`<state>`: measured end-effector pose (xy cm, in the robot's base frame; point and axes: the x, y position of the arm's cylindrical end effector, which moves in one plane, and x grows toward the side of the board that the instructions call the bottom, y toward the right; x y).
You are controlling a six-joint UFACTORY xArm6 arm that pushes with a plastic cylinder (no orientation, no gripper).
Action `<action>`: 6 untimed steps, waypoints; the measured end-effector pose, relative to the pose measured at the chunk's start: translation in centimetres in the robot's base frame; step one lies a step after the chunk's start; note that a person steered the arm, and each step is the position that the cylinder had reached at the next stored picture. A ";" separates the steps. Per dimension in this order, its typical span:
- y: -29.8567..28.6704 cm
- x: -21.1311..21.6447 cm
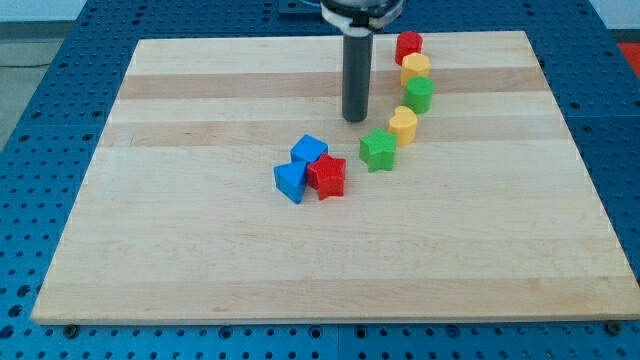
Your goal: Keep the yellow heart below the green circle
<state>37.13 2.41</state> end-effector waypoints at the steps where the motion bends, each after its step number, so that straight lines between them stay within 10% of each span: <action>1: 0.5 2.6; 6: 5.4 2.6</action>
